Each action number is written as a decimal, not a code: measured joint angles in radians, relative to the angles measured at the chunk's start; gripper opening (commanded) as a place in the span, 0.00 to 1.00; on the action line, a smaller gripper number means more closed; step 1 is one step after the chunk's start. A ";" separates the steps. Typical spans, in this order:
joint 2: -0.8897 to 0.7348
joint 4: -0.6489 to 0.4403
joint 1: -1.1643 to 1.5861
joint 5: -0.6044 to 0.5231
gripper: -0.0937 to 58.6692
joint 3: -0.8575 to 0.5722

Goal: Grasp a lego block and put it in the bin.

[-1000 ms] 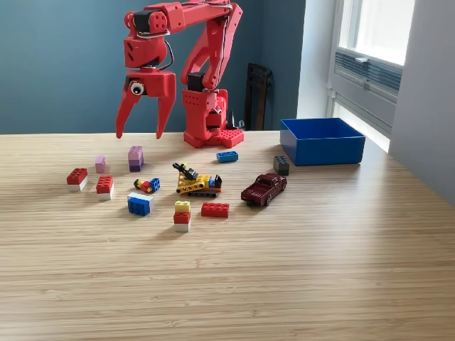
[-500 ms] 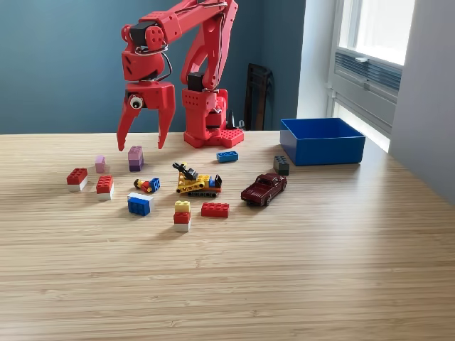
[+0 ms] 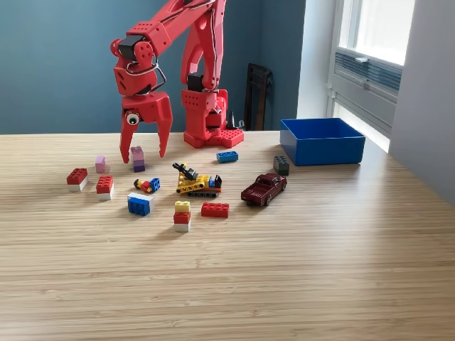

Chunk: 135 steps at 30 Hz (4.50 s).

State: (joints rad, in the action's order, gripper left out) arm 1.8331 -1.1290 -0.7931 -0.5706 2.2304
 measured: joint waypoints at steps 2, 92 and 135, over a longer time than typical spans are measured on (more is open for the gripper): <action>-0.012 0.008 0.000 0.000 0.40 -0.018; -0.288 -0.534 2.037 0.147 0.00 -1.014; -0.474 -0.601 1.919 0.282 0.00 -1.181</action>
State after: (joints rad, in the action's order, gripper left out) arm 1.3591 -1.7303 1.1259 -0.2884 1.0492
